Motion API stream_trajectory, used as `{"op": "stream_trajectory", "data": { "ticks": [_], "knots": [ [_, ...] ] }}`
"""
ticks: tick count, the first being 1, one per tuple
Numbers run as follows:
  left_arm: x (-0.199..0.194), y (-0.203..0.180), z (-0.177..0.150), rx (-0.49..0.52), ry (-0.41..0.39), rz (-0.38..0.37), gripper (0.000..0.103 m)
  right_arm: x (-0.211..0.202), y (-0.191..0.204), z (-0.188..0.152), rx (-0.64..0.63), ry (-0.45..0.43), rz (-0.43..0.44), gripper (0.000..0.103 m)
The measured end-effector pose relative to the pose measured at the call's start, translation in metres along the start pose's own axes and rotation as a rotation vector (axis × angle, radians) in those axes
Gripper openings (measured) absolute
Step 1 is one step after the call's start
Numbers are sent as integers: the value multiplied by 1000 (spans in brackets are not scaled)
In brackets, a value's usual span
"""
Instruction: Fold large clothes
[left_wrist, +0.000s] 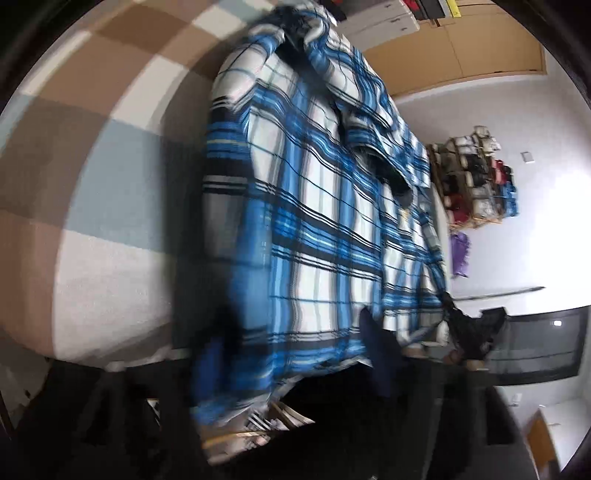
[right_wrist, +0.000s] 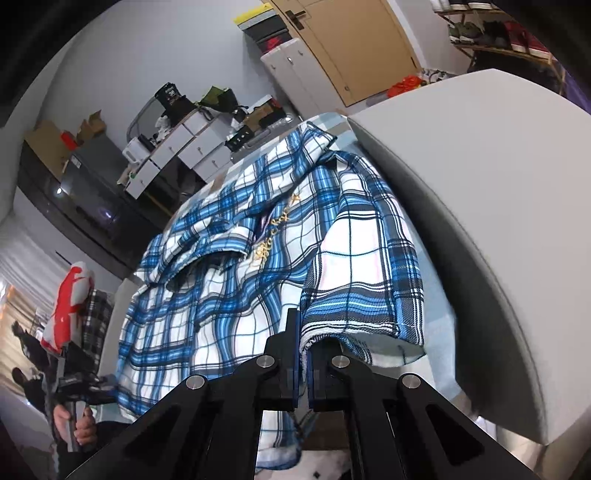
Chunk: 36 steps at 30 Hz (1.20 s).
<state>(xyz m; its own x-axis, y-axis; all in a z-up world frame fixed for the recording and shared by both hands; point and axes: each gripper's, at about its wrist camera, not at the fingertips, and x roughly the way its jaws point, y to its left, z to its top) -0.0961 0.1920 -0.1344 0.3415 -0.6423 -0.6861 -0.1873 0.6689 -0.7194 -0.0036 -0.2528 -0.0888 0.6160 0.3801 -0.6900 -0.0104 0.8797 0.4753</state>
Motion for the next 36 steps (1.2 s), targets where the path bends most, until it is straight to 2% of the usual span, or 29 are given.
{"op": "stream_trajectory", "data": {
  "ticks": [6, 10, 12, 14, 15, 17, 19, 22, 26, 29, 31, 33, 36],
  "knots": [
    [2, -11, -6, 87, -20, 60, 76, 8, 1, -5, 28, -17, 40, 3],
    [9, -27, -14, 213, -21, 167, 76, 9, 1, -11, 61, -64, 97, 3],
    [13, -34, -17, 268, -22, 235, 71, 8, 1, -11, 54, -69, 95, 3],
    [16, -38, -20, 314, -25, 314, 53, 5, 0, -12, 51, -86, 102, 3],
    [16, -38, -21, 329, -26, 347, 47, 4, 0, -12, 51, -86, 104, 3],
    [14, -35, -19, 326, -34, 387, 28, 5, -4, -13, 60, -81, 108, 3],
    [15, -25, -15, 282, -1, 338, 4, 6, -6, -13, 76, -76, 120, 3],
    [12, -21, -12, 247, 8, 275, 3, 6, -8, -13, 84, -76, 131, 3],
    [11, -32, -15, 270, -12, 196, 2, 4, -8, -14, 83, -82, 138, 4],
    [11, -40, -15, 299, -27, 74, 3, 5, -10, -13, 89, -79, 145, 4],
    [13, -42, -14, 298, -38, 85, 3, 7, -12, -13, 96, -74, 147, 4],
    [19, -40, -12, 285, -19, 96, 9, 7, -12, -13, 99, -73, 149, 4],
    [28, -34, -7, 232, 28, 119, 33, 7, -11, -13, 96, -76, 149, 5]
  ]
}}
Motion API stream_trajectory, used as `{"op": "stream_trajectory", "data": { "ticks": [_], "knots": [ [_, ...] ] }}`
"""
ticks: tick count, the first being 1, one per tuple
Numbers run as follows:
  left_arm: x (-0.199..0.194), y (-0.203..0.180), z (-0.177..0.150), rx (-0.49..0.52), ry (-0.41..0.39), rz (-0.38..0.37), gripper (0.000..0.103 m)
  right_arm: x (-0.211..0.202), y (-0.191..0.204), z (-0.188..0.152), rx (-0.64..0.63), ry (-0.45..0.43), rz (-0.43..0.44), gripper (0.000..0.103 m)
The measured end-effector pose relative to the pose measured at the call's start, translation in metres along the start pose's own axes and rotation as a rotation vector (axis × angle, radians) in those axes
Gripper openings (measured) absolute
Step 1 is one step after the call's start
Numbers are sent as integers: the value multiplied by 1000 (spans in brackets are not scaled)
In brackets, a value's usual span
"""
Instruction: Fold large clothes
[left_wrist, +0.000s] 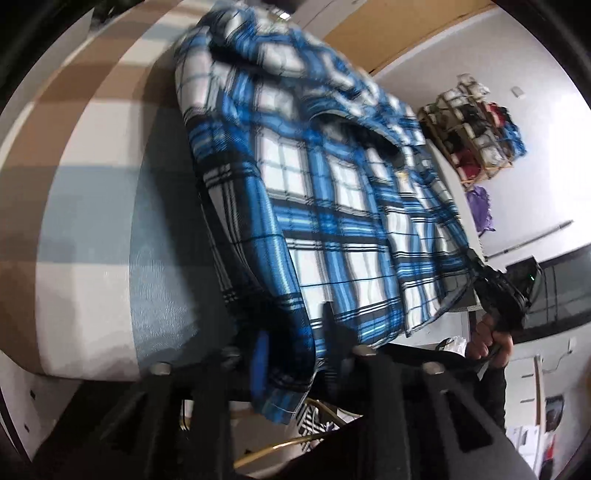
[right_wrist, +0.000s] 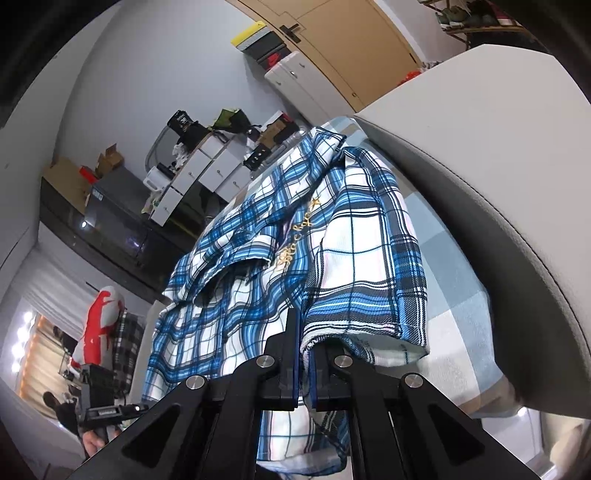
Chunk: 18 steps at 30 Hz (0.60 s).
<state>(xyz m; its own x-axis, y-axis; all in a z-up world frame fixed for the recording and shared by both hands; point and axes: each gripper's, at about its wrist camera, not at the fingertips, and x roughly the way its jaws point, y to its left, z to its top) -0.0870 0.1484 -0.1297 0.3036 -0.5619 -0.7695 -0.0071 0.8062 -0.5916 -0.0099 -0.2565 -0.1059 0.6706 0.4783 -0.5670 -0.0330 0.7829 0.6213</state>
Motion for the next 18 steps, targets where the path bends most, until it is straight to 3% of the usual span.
{"op": "stream_trajectory", "data": {
  "ticks": [2, 7, 10, 12, 14, 15, 18],
  "knots": [
    [0, 1, 0, -15, 5, -6, 49, 0, 0, 0, 1, -2, 5, 5],
    [-3, -2, -4, -1, -16, -14, 59, 2, -1, 1, 12, 2, 11, 6],
    [-1, -12, -7, 61, -27, 38, 59, 4, -2, 1, 16, 5, 14, 6],
    [1, -17, -8, 98, -34, 89, 52, 3, -2, 2, 16, -1, 19, 5],
    [2, -17, -9, 120, -47, 195, 7, -1, -3, 2, 24, -18, 23, 3],
    [3, -14, -9, 108, -39, 228, 2, -3, -5, 2, 30, -30, 19, 3],
    [-5, 7, -3, -7, -9, 168, 0, -12, -15, 5, 76, -74, -8, 2]
  ]
}}
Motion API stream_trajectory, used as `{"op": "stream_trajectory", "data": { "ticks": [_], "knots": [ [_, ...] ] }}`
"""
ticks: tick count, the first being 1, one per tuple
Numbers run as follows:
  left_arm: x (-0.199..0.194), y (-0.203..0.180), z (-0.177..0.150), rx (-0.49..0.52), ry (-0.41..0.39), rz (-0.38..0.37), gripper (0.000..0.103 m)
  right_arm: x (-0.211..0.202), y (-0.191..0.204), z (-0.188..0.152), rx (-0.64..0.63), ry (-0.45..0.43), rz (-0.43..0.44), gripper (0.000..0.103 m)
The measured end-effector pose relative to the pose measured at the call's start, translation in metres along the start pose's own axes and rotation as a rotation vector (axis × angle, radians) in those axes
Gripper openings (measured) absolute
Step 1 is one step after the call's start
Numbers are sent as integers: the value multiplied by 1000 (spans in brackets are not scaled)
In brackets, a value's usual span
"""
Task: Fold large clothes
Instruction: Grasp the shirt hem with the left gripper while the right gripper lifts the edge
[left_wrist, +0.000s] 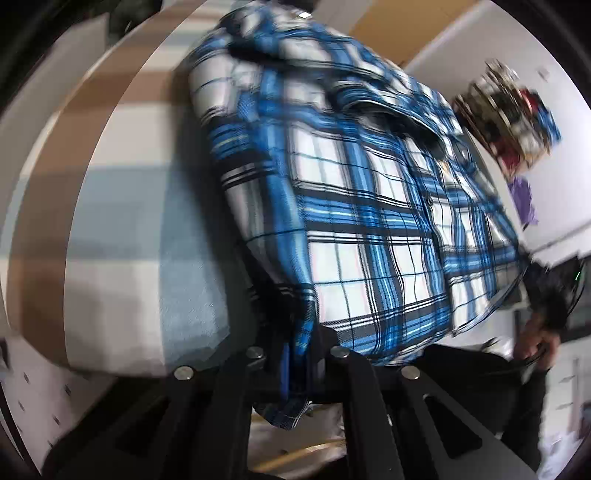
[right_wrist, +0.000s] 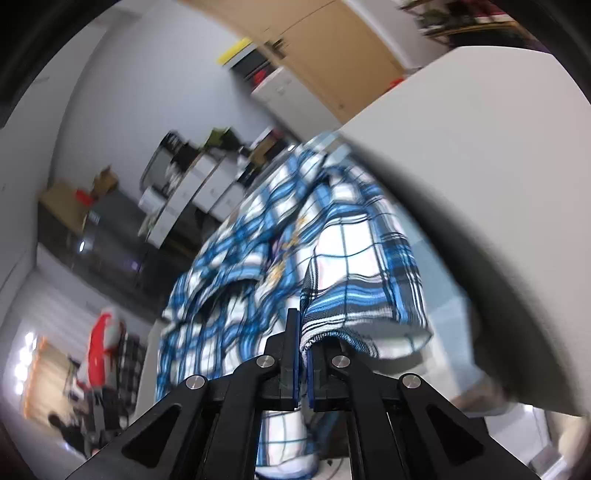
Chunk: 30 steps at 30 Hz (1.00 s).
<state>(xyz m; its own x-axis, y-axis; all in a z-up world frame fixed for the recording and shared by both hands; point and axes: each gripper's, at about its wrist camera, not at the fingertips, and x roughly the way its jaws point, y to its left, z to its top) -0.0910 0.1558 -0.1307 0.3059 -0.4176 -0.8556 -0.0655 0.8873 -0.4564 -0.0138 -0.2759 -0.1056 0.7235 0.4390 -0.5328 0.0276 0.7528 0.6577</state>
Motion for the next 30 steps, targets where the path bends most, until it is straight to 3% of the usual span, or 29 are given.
{"op": "stream_trajectory", "data": {
  "ticks": [3, 6, 11, 16, 23, 30],
  "knots": [
    [-9, 16, 2, -64, 11, -45, 0, -6, -13, 2, 42, 24, -22, 2],
    [-22, 21, -2, -52, 23, -73, 0, -14, -17, 1, 42, 32, -37, 2],
    [-43, 36, -15, -80, 14, -177, 0, -32, -6, -5, -38, 43, -79, 2],
    [-52, 50, -8, -127, 16, -275, 0, -40, 12, -13, -156, 122, -159, 2],
    [-67, 42, 34, -167, -18, -339, 0, -27, 47, 22, -251, 193, -210, 2],
    [-75, 42, 114, -298, -85, -433, 0, 9, 97, 98, -327, 296, -277, 2]
  ]
}}
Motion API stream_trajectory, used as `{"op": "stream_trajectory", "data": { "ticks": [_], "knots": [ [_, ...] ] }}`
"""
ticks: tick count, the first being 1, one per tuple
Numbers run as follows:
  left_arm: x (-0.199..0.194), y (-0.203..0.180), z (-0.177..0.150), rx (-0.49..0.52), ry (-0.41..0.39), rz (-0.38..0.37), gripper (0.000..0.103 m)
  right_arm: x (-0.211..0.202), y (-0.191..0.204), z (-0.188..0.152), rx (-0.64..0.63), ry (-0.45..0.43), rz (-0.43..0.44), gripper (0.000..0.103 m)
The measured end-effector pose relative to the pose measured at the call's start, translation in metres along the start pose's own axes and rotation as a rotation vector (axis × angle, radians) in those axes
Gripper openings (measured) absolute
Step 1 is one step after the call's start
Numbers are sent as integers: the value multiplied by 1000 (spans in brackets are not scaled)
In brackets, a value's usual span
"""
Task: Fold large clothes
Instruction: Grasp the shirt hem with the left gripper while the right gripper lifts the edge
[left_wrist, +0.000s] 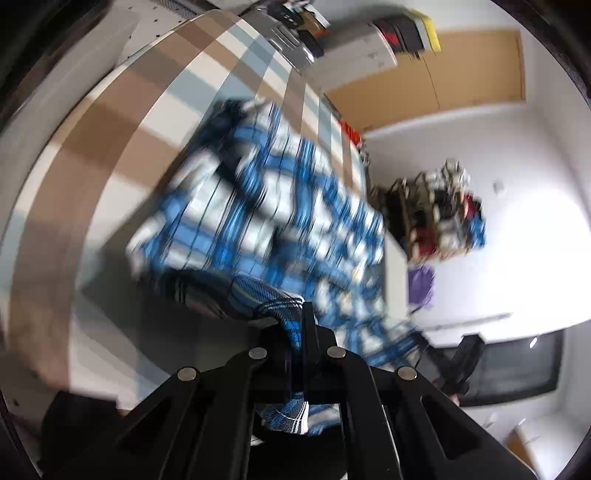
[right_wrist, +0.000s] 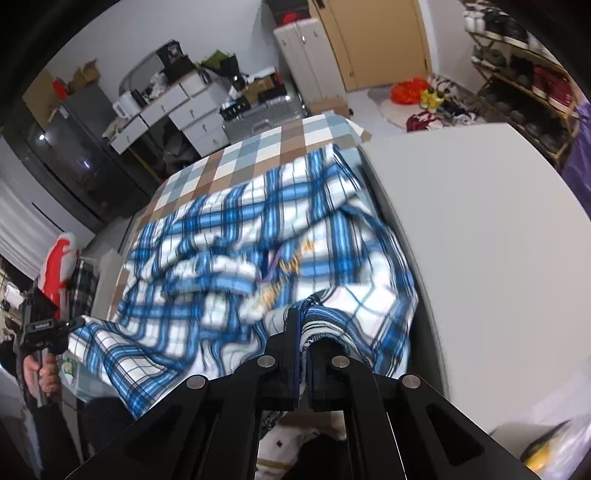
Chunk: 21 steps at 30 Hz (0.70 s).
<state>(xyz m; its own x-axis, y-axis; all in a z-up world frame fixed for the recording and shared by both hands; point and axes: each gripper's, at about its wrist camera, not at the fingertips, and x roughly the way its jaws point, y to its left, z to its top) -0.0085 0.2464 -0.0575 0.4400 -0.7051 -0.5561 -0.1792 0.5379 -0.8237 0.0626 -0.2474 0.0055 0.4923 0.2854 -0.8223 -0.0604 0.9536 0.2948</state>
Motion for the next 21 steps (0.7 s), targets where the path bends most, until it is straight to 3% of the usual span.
{"op": "stream_trajectory", "data": {
  "ticks": [5, 10, 16, 18, 21],
  "knots": [
    [12, -2, 63, -141, -63, -34, 0, 31, 12, 90, -21, 97, -83, 2],
    [37, 3, 122, -249, -78, -19, 0, 93, 8, 177, -25, 221, -149, 3],
    [64, 32, 169, -335, -64, 35, 0, 178, -10, 237, -17, 343, -224, 6],
    [63, 45, 171, -396, -61, 12, 0, 204, -17, 245, -21, 413, -253, 6],
    [71, 56, 174, -429, -18, 7, 1, 226, -27, 251, 8, 436, -244, 7]
  ]
}}
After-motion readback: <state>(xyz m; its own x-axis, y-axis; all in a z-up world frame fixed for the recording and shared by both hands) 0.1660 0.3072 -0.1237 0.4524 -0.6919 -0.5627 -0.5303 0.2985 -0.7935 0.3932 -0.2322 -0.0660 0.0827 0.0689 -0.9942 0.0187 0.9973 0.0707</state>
